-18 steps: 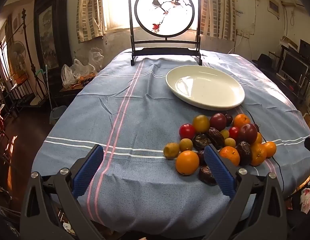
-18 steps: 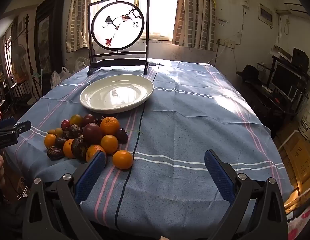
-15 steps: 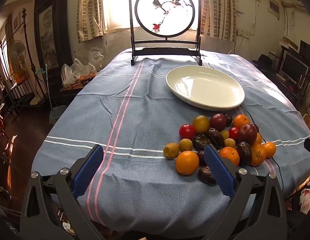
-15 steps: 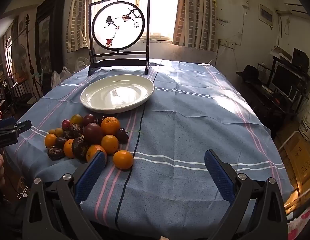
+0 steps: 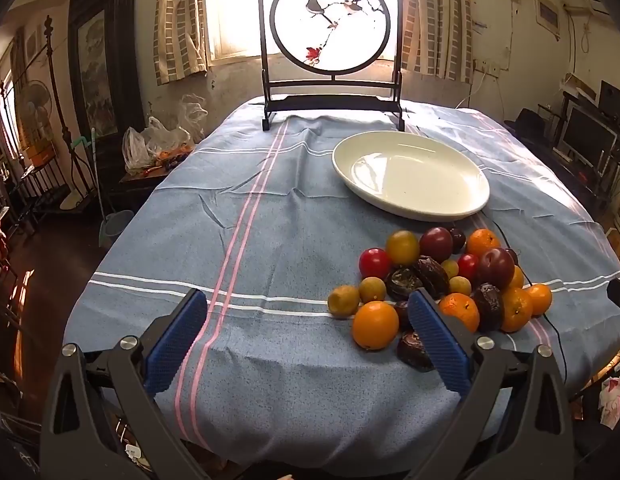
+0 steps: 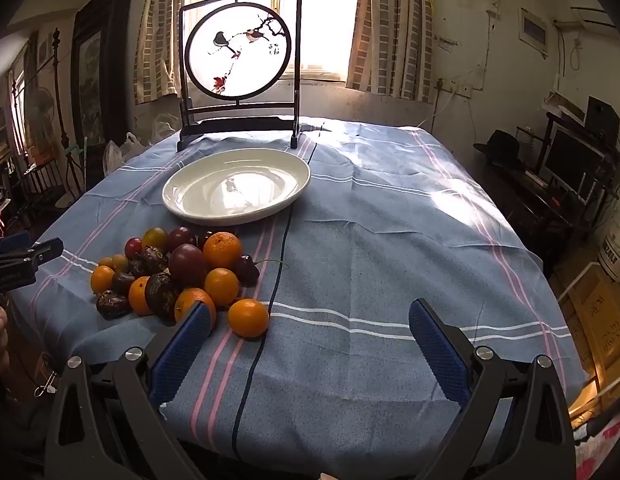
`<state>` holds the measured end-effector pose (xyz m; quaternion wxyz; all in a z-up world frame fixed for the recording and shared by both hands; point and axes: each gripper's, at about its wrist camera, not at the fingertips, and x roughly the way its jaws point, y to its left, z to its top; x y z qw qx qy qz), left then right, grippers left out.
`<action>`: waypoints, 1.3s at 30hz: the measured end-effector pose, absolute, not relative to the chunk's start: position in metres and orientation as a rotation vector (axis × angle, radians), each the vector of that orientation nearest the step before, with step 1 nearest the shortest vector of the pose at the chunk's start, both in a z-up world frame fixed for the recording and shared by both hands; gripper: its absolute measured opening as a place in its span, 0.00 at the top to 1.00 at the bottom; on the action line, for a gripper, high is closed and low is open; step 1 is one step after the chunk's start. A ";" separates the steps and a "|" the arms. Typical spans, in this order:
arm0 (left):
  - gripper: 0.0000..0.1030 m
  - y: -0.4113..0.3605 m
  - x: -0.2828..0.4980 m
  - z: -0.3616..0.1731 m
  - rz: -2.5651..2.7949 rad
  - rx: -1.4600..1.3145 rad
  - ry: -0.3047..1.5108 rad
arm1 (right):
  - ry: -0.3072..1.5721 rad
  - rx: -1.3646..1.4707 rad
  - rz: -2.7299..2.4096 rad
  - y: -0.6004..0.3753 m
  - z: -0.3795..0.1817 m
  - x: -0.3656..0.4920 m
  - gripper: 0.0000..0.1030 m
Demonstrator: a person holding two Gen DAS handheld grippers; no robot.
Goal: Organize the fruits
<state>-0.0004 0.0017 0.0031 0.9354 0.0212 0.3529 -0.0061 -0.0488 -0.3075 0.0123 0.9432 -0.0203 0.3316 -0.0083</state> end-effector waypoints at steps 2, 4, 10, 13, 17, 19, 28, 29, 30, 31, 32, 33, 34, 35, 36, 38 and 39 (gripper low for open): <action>0.04 0.002 -0.001 0.003 -0.015 0.040 0.723 | 0.676 -0.041 -0.016 -0.307 0.013 -0.049 0.04; 0.04 0.003 -0.002 0.002 -0.014 0.040 0.719 | 0.675 -0.041 -0.015 -0.306 0.013 -0.049 0.04; 0.04 0.003 -0.002 0.001 -0.012 0.037 0.720 | 0.680 -0.039 -0.014 -0.304 0.014 -0.050 0.04; 0.04 0.002 -0.002 0.001 -0.012 0.038 0.719 | 0.678 -0.038 -0.015 -0.304 0.015 -0.052 0.04; 0.04 0.003 -0.002 0.001 -0.013 0.036 0.720 | 0.681 -0.039 -0.012 -0.303 0.013 -0.051 0.04; 0.04 0.003 -0.002 0.001 -0.013 0.037 0.720 | 0.683 -0.039 -0.012 -0.302 0.013 -0.052 0.04; 0.04 0.003 -0.002 0.002 -0.012 0.038 0.720 | 0.692 -0.029 0.007 -0.300 0.004 -0.054 0.04; 0.04 0.003 -0.002 0.002 -0.011 0.038 0.720 | 0.695 -0.024 0.011 -0.302 0.004 -0.053 0.04; 0.04 0.003 -0.002 0.002 -0.012 0.037 0.719 | 0.696 -0.023 0.012 -0.302 0.004 -0.053 0.04; 0.04 0.003 -0.002 0.002 -0.013 0.037 0.719 | 0.696 -0.022 0.013 -0.302 0.004 -0.053 0.04; 0.04 0.002 -0.003 0.001 -0.014 0.038 0.718 | 0.696 -0.021 0.014 -0.301 0.003 -0.054 0.04; 0.04 0.002 -0.003 0.001 -0.014 0.040 0.716 | 0.696 -0.021 0.015 -0.301 0.003 -0.054 0.04; 0.04 0.002 -0.004 0.001 -0.014 0.042 0.714 | 0.696 -0.022 0.015 -0.301 0.003 -0.054 0.04; 0.04 0.001 -0.005 0.000 -0.014 0.044 0.712 | 0.696 -0.021 0.015 -0.301 0.003 -0.054 0.04; 0.04 0.001 -0.005 0.000 -0.015 0.044 0.713 | 0.697 -0.021 0.015 -0.301 0.003 -0.054 0.04; 0.04 0.000 -0.006 0.000 -0.015 0.047 0.711 | 0.697 -0.021 0.016 -0.301 0.003 -0.054 0.04; 0.04 0.000 -0.006 0.000 -0.016 0.046 0.711 | 0.698 -0.020 0.017 -0.301 0.003 -0.054 0.04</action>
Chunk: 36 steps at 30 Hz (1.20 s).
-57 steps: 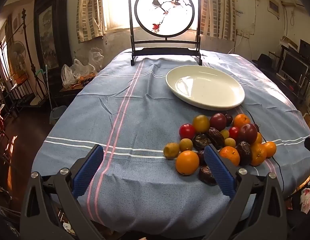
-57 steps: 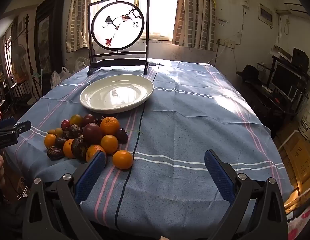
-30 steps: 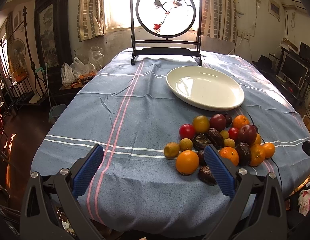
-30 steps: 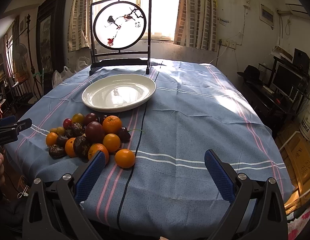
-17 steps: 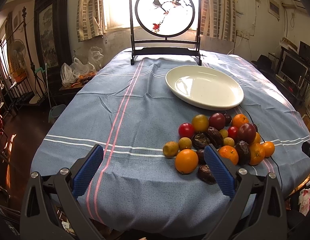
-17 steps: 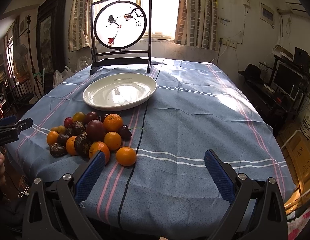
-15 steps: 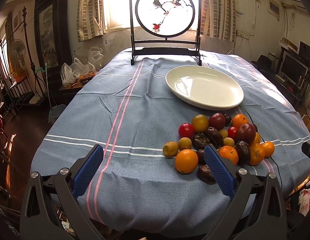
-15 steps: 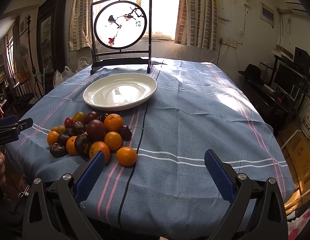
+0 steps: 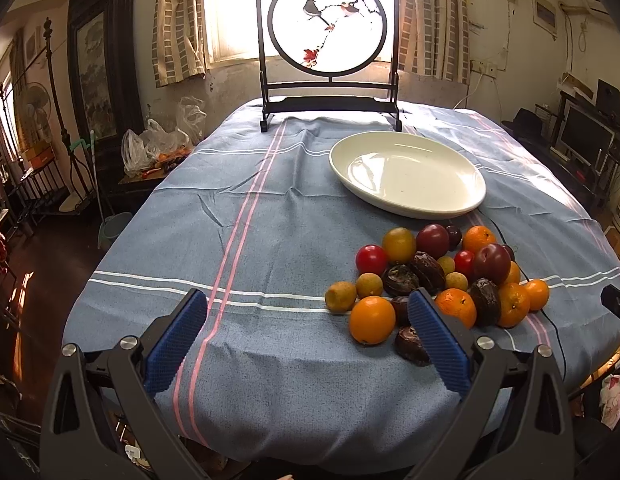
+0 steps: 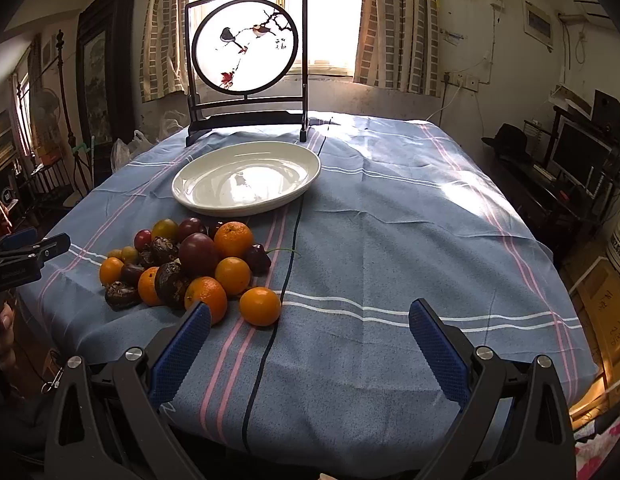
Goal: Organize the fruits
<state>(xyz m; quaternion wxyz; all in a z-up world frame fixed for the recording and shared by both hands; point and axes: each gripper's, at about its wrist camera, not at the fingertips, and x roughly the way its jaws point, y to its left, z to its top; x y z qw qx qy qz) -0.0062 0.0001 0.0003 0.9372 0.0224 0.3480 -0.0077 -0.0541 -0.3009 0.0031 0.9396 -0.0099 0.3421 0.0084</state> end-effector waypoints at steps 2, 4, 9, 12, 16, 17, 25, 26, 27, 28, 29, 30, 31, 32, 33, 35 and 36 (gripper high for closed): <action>0.04 0.000 -0.007 0.001 -0.017 0.045 0.709 | 0.698 -0.021 0.019 -0.301 0.003 -0.055 0.04; 0.04 0.000 -0.008 0.001 -0.016 0.046 0.706 | 0.698 -0.021 0.018 -0.300 0.003 -0.055 0.04; 0.04 -0.001 -0.008 0.001 -0.016 0.047 0.707 | 0.698 -0.022 0.022 -0.299 0.003 -0.056 0.04; 0.04 -0.001 -0.008 0.001 -0.016 0.046 0.706 | 0.701 -0.019 0.035 -0.298 0.002 -0.057 0.04; 0.04 -0.001 -0.008 0.001 -0.016 0.047 0.706 | 0.699 -0.025 0.040 -0.297 0.002 -0.058 0.04; 0.04 -0.001 -0.008 0.001 -0.016 0.047 0.706 | 0.699 -0.027 0.041 -0.296 0.002 -0.058 0.04; 0.04 -0.001 -0.009 0.001 -0.017 0.047 0.710 | 0.707 -0.026 0.053 -0.295 0.002 -0.058 0.04; 0.04 -0.001 -0.010 0.001 -0.017 0.048 0.710 | 0.712 -0.026 0.062 -0.295 0.002 -0.058 0.04; 0.04 0.000 -0.010 0.002 -0.018 0.047 0.709 | 0.713 -0.026 0.068 -0.294 0.001 -0.058 0.04; 0.04 0.000 -0.010 0.002 -0.017 0.046 0.709 | 0.716 -0.029 0.072 -0.293 0.001 -0.058 0.04; 0.04 0.000 -0.010 0.002 -0.016 0.046 0.709 | 0.719 -0.031 0.074 -0.293 0.000 -0.059 0.04; 0.04 0.000 -0.010 0.001 -0.016 0.046 0.709 | 0.722 -0.031 0.077 -0.292 0.000 -0.058 0.04; 0.04 0.001 -0.010 0.001 -0.015 0.044 0.710 | 0.726 -0.028 0.081 -0.292 -0.001 -0.058 0.04; 0.04 0.001 -0.011 0.001 -0.015 0.044 0.711 | 0.731 -0.026 0.086 -0.292 -0.001 -0.057 0.04; 0.04 0.001 -0.011 0.001 -0.014 0.044 0.712 | 0.735 -0.024 0.091 -0.292 -0.002 -0.057 0.04; 0.04 0.002 -0.010 0.000 -0.014 0.042 0.715 | 0.745 -0.022 0.101 -0.292 -0.004 -0.056 0.04; 0.04 0.003 -0.010 -0.001 -0.014 0.042 0.717 | 0.747 -0.021 0.105 -0.292 -0.004 -0.055 0.04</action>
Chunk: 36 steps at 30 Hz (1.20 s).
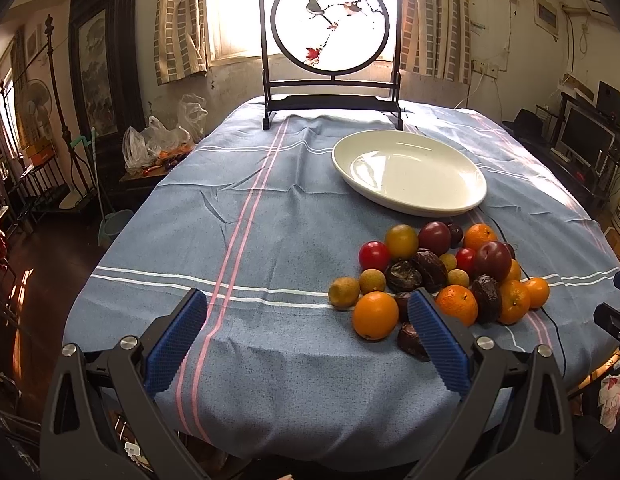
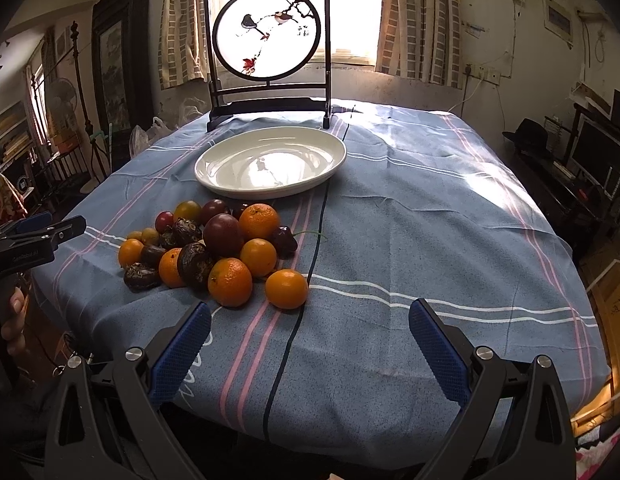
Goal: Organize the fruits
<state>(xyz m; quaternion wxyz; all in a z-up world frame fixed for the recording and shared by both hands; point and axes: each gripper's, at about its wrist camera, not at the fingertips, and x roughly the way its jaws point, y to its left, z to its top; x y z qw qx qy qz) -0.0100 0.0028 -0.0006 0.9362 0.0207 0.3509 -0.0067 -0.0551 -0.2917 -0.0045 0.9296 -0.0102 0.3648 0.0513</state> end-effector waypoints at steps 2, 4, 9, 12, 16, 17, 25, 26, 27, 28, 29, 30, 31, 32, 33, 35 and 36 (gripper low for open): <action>0.04 0.004 -0.009 -0.001 -0.011 0.044 0.720 | 0.753 -0.021 0.104 -0.292 -0.007 -0.053 0.04; 0.04 0.007 -0.009 -0.002 -0.011 0.047 0.718 | 0.752 -0.024 0.095 -0.294 -0.012 -0.050 0.04; 0.04 0.023 -0.008 -0.015 -0.039 0.008 0.765 | 0.815 0.022 0.110 -0.307 -0.033 -0.040 0.20; 0.04 0.026 -0.008 -0.027 -0.064 0.021 0.789 | 0.835 0.000 0.106 -0.308 -0.046 -0.036 0.20; 0.04 0.016 -0.009 -0.039 -0.085 0.088 0.791 | 0.838 -0.021 0.144 -0.303 -0.055 -0.028 0.34; 0.04 0.012 -0.009 -0.040 -0.092 0.104 0.792 | 0.836 -0.027 0.153 -0.300 -0.056 -0.025 0.37; 0.04 -0.001 -0.012 -0.046 -0.126 0.160 0.782 | 0.837 -0.068 0.203 -0.275 -0.062 0.005 0.49; 0.04 -0.001 -0.011 -0.047 -0.128 0.155 0.785 | 0.838 -0.067 0.205 -0.273 -0.064 0.009 0.49; 0.04 0.000 -0.010 -0.048 -0.128 0.153 0.788 | 0.839 -0.066 0.212 -0.271 -0.064 0.012 0.49; 0.04 0.000 -0.008 -0.048 -0.128 0.150 0.790 | 0.839 -0.067 0.215 -0.269 -0.065 0.014 0.49; 0.04 -0.001 -0.006 -0.049 -0.127 0.148 0.792 | 0.834 -0.072 0.218 -0.267 -0.066 0.015 0.52; 0.04 -0.001 -0.004 -0.050 -0.126 0.146 0.794 | 0.834 -0.077 0.221 -0.265 -0.067 0.017 0.64; 0.04 -0.003 -0.002 -0.050 -0.128 0.145 0.796 | 0.823 -0.071 0.219 -0.266 -0.067 0.017 0.64; 0.04 -0.005 0.000 -0.051 -0.133 0.145 0.795 | 0.818 -0.060 0.221 -0.267 -0.068 0.018 0.64; 0.04 -0.007 0.002 -0.052 -0.137 0.149 0.793 | 0.812 -0.049 0.225 -0.268 -0.068 0.017 0.64; 0.04 -0.015 0.007 -0.056 -0.144 0.173 0.785 | 0.803 -0.034 0.237 -0.272 -0.069 0.016 0.64; 0.04 -0.018 0.009 -0.058 -0.147 0.183 0.785 | 0.799 -0.032 0.242 -0.273 -0.069 0.015 0.64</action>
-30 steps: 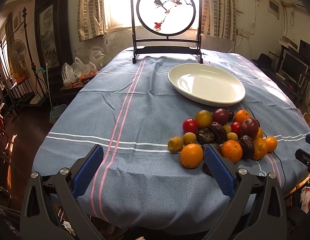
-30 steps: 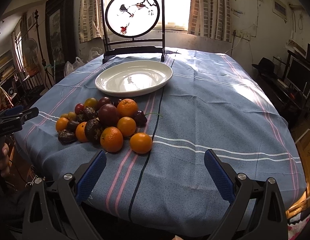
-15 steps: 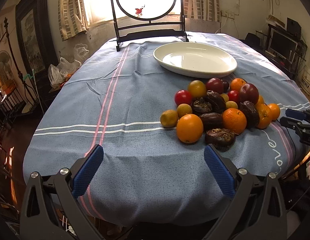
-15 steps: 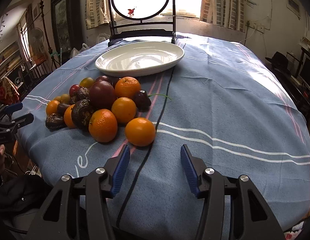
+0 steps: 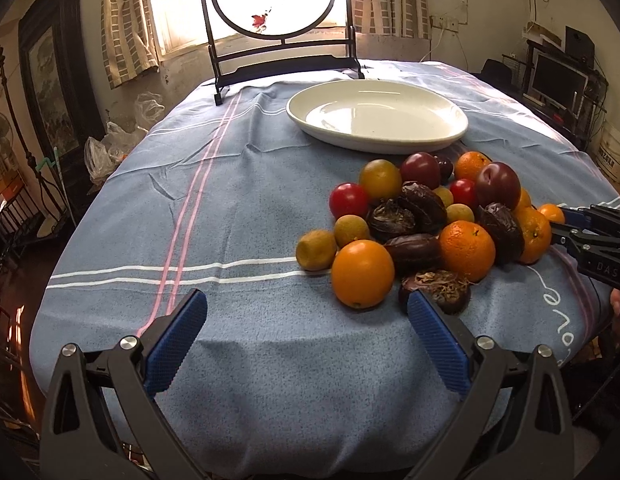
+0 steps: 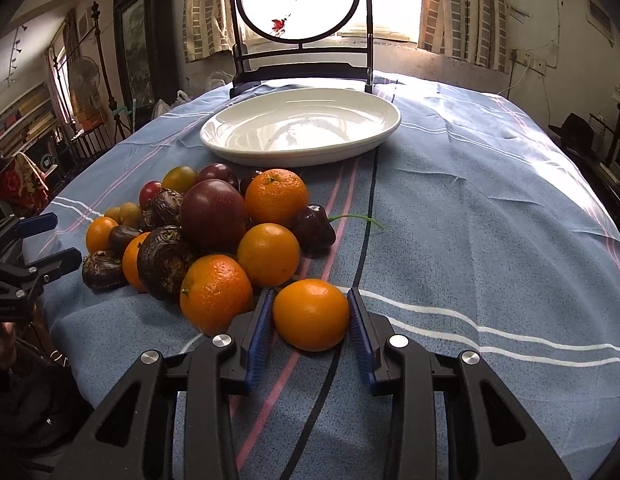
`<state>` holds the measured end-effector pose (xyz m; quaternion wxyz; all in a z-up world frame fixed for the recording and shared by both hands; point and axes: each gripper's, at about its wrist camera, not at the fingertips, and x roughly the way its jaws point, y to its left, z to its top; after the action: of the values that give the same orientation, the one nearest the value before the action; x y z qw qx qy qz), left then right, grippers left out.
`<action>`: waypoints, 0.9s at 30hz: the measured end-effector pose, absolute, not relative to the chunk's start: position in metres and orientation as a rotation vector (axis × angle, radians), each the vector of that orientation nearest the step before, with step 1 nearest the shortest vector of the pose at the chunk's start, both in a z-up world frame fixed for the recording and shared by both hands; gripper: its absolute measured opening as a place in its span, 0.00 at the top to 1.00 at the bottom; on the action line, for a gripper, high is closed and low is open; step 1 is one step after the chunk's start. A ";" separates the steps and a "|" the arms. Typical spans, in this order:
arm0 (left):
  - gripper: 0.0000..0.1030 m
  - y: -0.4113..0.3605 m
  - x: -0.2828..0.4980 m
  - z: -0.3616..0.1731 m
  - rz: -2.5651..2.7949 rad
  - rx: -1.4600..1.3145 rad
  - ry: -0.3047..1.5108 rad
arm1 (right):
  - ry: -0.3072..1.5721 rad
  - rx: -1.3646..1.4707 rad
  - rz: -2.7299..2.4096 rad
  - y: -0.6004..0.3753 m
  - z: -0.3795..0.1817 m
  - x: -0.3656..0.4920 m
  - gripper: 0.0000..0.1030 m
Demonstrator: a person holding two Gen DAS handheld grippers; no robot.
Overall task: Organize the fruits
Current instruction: 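Grasp an orange with the right tool while the left tool grasps an orange, then carry both oranges over the white plate and open both tools to drop them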
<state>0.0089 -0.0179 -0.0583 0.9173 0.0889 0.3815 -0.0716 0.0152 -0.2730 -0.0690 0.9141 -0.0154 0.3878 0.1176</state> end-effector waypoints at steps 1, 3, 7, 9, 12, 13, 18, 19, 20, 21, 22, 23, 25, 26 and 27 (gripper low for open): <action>0.04 -0.020 0.010 -0.059 -0.149 0.188 0.774 | 0.795 -0.030 0.244 -0.274 -0.069 0.014 0.64; 0.05 -0.022 0.013 -0.058 -0.147 0.194 0.751 | 0.790 -0.026 0.247 -0.274 -0.070 0.014 0.64; 0.33 -0.019 0.020 -0.062 -0.244 0.158 0.781 | 0.784 -0.024 0.246 -0.274 -0.070 0.015 0.64; 0.41 -0.020 0.024 -0.071 -0.286 0.157 0.821 | 0.782 -0.015 0.250 -0.275 -0.071 0.015 0.64; 0.41 -0.018 0.026 -0.073 -0.325 0.147 0.816 | 0.782 -0.004 0.259 -0.277 -0.072 0.015 0.64; 0.41 -0.018 0.028 -0.073 -0.334 0.142 0.817 | 0.787 -0.005 0.257 -0.277 -0.073 0.015 0.64; 0.43 -0.021 0.034 -0.071 -0.367 0.120 0.798 | 0.783 -0.004 0.254 -0.277 -0.075 0.015 0.64; 0.44 -0.020 0.034 -0.070 -0.377 0.105 0.791 | 0.784 -0.002 0.254 -0.277 -0.075 0.016 0.64; 0.44 -0.019 0.035 -0.071 -0.382 0.092 0.786 | 0.784 -0.001 0.254 -0.277 -0.075 0.015 0.64; 0.44 -0.019 0.035 -0.071 -0.387 0.081 0.780 | 0.784 -0.001 0.253 -0.277 -0.075 0.015 0.64; 0.44 -0.018 0.036 -0.072 -0.390 0.071 0.775 | 0.784 -0.002 0.253 -0.277 -0.075 0.015 0.64; 0.51 -0.017 0.036 -0.074 -0.396 0.062 0.780 | 0.784 -0.001 0.253 -0.277 -0.075 0.015 0.64; 0.65 -0.020 0.033 -0.078 -0.436 0.048 0.800 | 0.784 -0.001 0.253 -0.277 -0.075 0.015 0.64; 0.65 -0.022 0.030 -0.078 -0.425 0.062 0.788 | 0.784 -0.001 0.252 -0.277 -0.075 0.015 0.64; 0.65 -0.023 0.028 -0.078 -0.417 0.074 0.780 | 0.785 0.000 0.252 -0.277 -0.075 0.015 0.64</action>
<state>0.0279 -0.0235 -0.0784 0.9032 0.0360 0.3771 -0.2018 0.0152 -0.2770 -0.0746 0.9163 -0.0001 0.3813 0.1223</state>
